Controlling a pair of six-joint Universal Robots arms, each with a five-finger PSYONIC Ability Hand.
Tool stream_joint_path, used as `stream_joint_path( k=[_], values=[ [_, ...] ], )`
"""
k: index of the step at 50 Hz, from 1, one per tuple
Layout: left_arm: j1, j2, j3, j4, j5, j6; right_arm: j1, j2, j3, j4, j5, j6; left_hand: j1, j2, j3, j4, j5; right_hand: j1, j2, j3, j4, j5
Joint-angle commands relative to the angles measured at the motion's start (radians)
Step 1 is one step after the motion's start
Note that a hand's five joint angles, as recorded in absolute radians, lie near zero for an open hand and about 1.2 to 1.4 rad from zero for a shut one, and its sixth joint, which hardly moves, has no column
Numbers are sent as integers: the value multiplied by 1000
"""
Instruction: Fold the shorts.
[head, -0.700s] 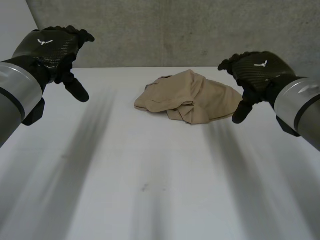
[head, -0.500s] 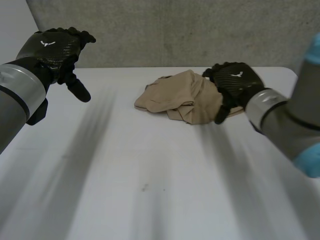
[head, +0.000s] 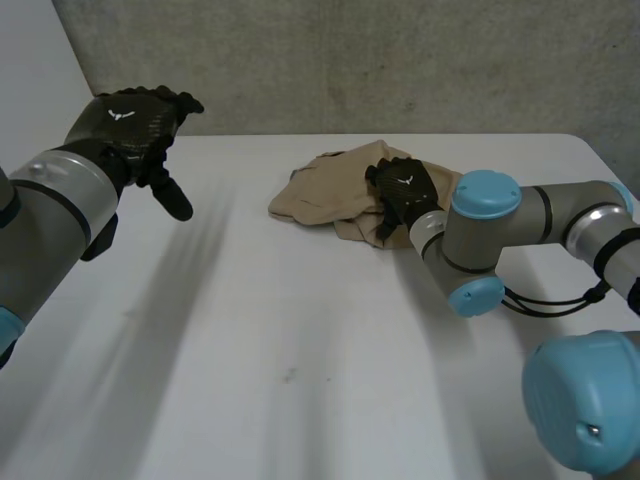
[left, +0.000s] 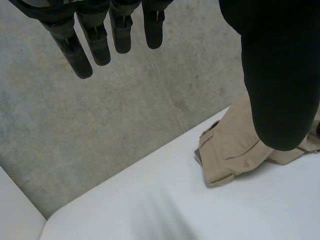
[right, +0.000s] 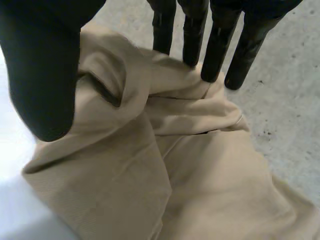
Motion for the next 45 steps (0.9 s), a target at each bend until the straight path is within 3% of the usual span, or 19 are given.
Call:
stream_joint_path(
  k=[1, 6, 15, 18, 20, 21, 26, 29, 35, 44, 45],
  values=[
    [0, -16, 6, 15, 0, 0, 1, 39, -84, 21, -7, 0, -22, -25, -35, -30, -43, 1059, 1007, 1010, 1011, 1018],
    [2, -12, 1, 50, -5, 0, 9, -33, -81, 26, -8, 5, -22, -25, -35, -30, -43, 1059, 1007, 1010, 1011, 1018],
    [5, 14, 7, 44, -8, 0, 96, -442, 63, 21, -57, 6, -22, -25, -35, -30, -43, 1059, 1007, 1010, 1011, 1018],
    [5, 31, 7, 46, -8, -1, 110, -501, 63, 23, -59, 6, -22, -25, -35, -30, -43, 1059, 1007, 1010, 1011, 1018],
    [6, 51, 6, 47, -9, -3, 121, -556, 62, 24, -57, 6, -22, -25, -35, -30, -43, 1059, 1007, 1010, 1011, 1018],
    [8, 73, 6, 47, -9, -3, 125, -662, 62, 27, -41, 8, -22, -25, -35, -30, -43, 1059, 1007, 1010, 1011, 1018],
    [17, 197, 4, 53, -12, -6, 129, -777, 74, 41, -1, 8, -22, -25, -35, -30, -43, 1059, 1007, 1010, 1011, 1018],
    [25, 225, 4, 60, -18, -8, 129, -797, 75, 52, 16, 8, -22, -25, -35, -30, -43, 1059, 1007, 1010, 1011, 1018],
    [61, 278, -1, 87, -43, -11, 109, -788, 92, 113, 153, -3, -18, -21, -31, -26, -39, 1059, 1007, 1010, 1011, 1018],
    [60, 263, -24, 86, -40, -6, 43, -576, 216, 320, 191, -141, -18, -21, -31, -26, -39, 1059, 1007, 1010, 1011, 1018],
    [58, 260, -27, 87, -38, -6, 38, -541, 248, 355, 196, -174, -18, -21, -31, -26, -39, 863, 810, 814, 815, 822]
  ],
)
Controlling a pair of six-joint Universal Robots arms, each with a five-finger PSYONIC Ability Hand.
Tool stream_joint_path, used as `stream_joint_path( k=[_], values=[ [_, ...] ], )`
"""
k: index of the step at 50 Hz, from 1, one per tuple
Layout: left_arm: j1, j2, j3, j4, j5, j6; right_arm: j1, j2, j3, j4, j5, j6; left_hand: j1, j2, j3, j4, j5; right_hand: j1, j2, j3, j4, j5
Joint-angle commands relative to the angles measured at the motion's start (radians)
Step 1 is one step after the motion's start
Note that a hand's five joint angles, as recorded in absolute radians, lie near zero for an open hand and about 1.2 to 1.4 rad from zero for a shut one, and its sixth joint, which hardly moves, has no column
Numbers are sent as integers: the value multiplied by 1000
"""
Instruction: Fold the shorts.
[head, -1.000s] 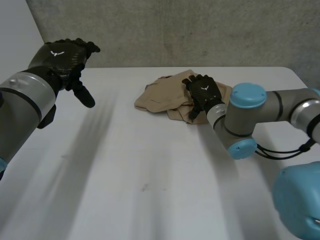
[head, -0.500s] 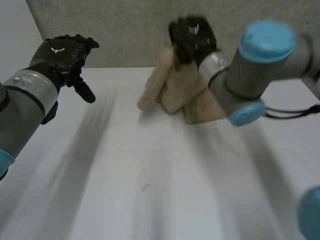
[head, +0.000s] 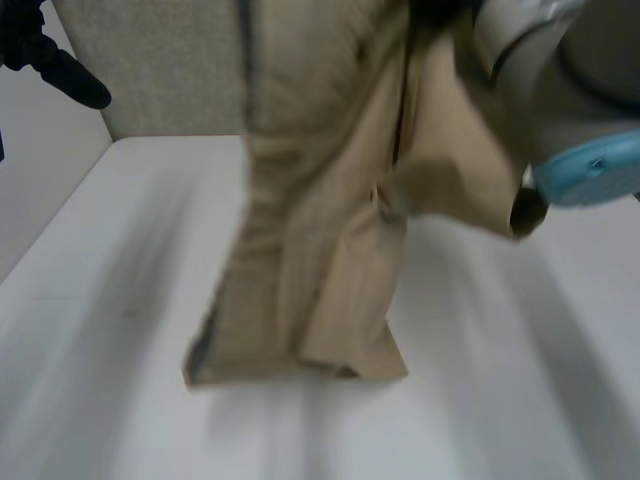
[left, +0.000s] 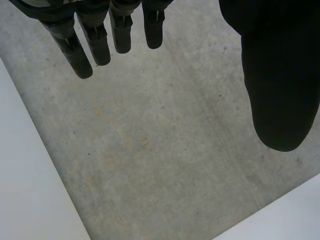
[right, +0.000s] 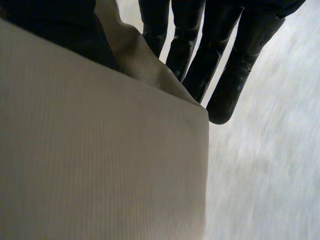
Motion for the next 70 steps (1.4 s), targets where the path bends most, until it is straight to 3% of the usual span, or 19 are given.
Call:
stream_joint_path(
  k=[1, 2, 3, 4, 6, 14, 22, 35, 45, 54, 61, 70],
  values=[
    [-5, -19, -26, 2, 5, 3, -43, 179, 132, 187, 19, -143, -18, -21, -31, -26, -39, 49, -148, -158, -171, -123],
    [-5, -19, -26, 2, 5, 3, -43, 179, 132, 187, 19, -143, -18, -21, -31, -26, -39, 47, -150, -160, -172, -125],
    [-8, -28, -32, 2, 6, 5, -52, 205, 161, 225, 33, -169, -18, -21, -31, -26, -39, -567, -764, -774, -786, -738],
    [-8, -35, -34, 2, 8, 3, -58, 205, 175, 231, 39, -171, -18, -21, -31, -26, -39, -741, -938, -948, -960, -913],
    [-9, -48, -35, -2, 8, 5, -69, 202, 186, 236, 47, -169, -18, -21, -31, -26, -39, -797, -994, -1004, -1016, -969],
    [-58, -142, -55, -52, 5, -3, -106, -11, 379, 155, 35, -102, -6, -10, -19, -15, -28, -797, -994, -1004, -1016, -969],
    [-200, -220, -118, -127, -4, -24, -153, -233, 739, 1, -105, -98, -9, -12, -22, -17, -31, -797, -994, -1004, -1016, -969],
    [-338, -294, -296, -175, -38, -297, -198, -391, 1028, -132, -205, -131, 3, -1, -10, -6, -19, -797, -994, -1004, -1016, -969],
    [-351, -393, -301, -176, -20, -360, -216, -453, 1131, -169, -261, -181, 32, 29, 19, 24, 11, -797, -994, -1004, -1016, -969],
    [-358, -459, -241, -198, 71, -501, -239, -456, 1172, -172, -260, -187, 105, 102, 92, 97, 84, -797, -994, -1004, -1016, -969],
    [-365, -458, -213, -230, 97, -523, -250, -457, 1200, -174, -263, -189, 120, 117, 107, 112, 99, -797, -994, -1004, -1016, -969],
    [-382, -501, -189, -232, 189, -527, -259, -465, 1232, -207, -263, -187, 114, 111, 101, 106, 93, -797, -994, -1004, -1016, -969]
  ],
)
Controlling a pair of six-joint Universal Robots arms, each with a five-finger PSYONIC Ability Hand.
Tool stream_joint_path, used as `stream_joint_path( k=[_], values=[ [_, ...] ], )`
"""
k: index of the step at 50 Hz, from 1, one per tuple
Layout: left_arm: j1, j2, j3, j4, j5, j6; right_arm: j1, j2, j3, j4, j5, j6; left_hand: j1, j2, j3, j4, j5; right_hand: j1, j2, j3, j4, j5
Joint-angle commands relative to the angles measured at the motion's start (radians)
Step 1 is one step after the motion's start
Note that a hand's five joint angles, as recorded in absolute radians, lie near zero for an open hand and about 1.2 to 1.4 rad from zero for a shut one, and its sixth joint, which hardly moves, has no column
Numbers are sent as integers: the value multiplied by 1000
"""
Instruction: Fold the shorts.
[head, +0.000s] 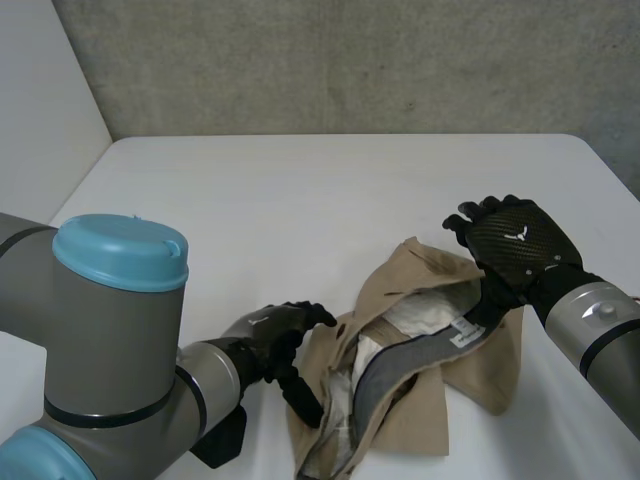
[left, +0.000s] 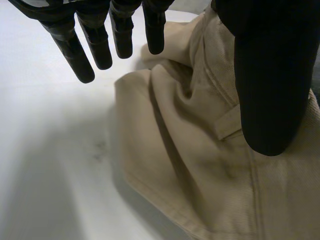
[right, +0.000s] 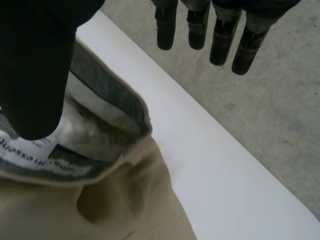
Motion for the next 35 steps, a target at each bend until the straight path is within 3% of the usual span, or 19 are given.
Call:
stream_joint_path(
  k=[1, 5, 9, 11, 13, 17, 26, 35],
  values=[
    [-15, -63, 29, -3, 69, -1, -7, -8, 24, -24, 0, 1, 53, 55, 57, 52, 49, -23, -47, -36, -55, -69],
    [-67, -177, 94, -6, 56, 1, -22, -18, 31, -24, -1, 1, 96, 99, 101, 96, 92, -23, -47, -36, -55, -69],
    [-90, -220, 141, -1, -19, -2, -26, -34, 37, -24, -1, 1, 1116, 1118, 1120, 1116, 1112, -23, -47, -36, -55, -69],
    [-86, -215, 150, 8, -74, -2, -34, -49, 38, -24, -1, 1, 1139, 1141, 1143, 1138, 1134, -23, -47, -36, -55, -69],
    [-63, -179, 167, 55, -212, -1, -40, -63, 38, -24, -1, 1, 1139, 1141, 1143, 1138, 1134, -23, -47, -36, -55, -69],
    [0, -56, 161, 103, -309, 9, -46, -80, 35, -24, -1, 1, 1139, 1141, 1143, 1138, 1134, -23, -47, -36, -55, -69],
    [258, 289, 202, 206, -309, 15, -76, -98, 12, -24, -1, 7, 1139, 1141, 1143, 1138, 1134, -23, -47, -36, -55, -69],
    [247, 343, 314, 223, -314, 9, -76, -96, 23, -24, -1, 13, 1139, 1141, 1143, 1138, 1134, -23, -47, -36, -55, -69]
  ],
)
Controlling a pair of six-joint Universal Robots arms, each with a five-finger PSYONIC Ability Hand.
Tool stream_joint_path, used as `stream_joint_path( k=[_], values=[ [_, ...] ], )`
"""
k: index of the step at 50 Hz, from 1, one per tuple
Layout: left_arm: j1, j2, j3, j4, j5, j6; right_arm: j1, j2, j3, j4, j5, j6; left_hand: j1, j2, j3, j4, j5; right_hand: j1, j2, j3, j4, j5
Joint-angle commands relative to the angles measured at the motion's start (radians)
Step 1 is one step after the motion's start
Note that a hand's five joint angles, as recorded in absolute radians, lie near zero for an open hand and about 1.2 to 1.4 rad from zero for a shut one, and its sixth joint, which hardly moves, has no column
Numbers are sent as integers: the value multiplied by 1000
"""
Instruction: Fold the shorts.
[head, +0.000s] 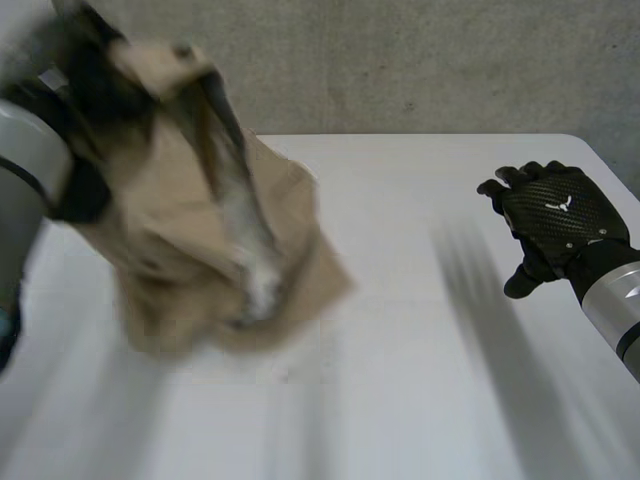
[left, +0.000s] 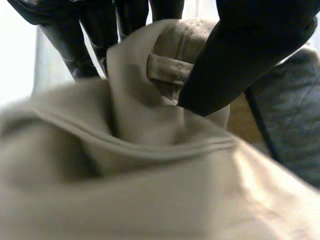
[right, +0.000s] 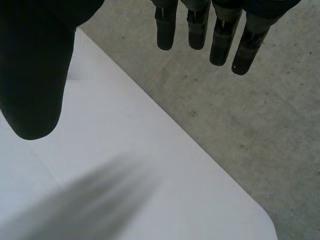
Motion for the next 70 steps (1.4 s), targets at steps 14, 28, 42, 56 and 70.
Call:
stream_joint_path(
  k=[14, 28, 42, 56, 70],
  values=[
    [-236, -239, 253, 24, -85, -11, -52, 3, 20, 0, -12, 6, 315, 203, 214, 205, 249, -23, -47, -36, -55, -69],
    [-529, -519, 148, -6, -33, -10, -146, 1, 17, 3, -32, 5, -765, -877, -866, -874, -830, -23, -47, -36, -55, -69],
    [-219, -134, -8, -28, -22, 140, -74, -94, 8, 104, -48, 119, -809, -921, -910, -919, -875, -23, -47, -36, -55, -69],
    [-10, -74, -370, -23, 215, 524, 71, 7, 28, 270, -89, 414, -797, -909, -898, -907, -863, 66, 43, 53, 34, 20],
    [4, -308, -373, 70, 245, 562, 206, 294, -3, 60, 17, 408, -777, -889, -877, -886, -842, 222, 198, 209, 189, 176]
  ],
)
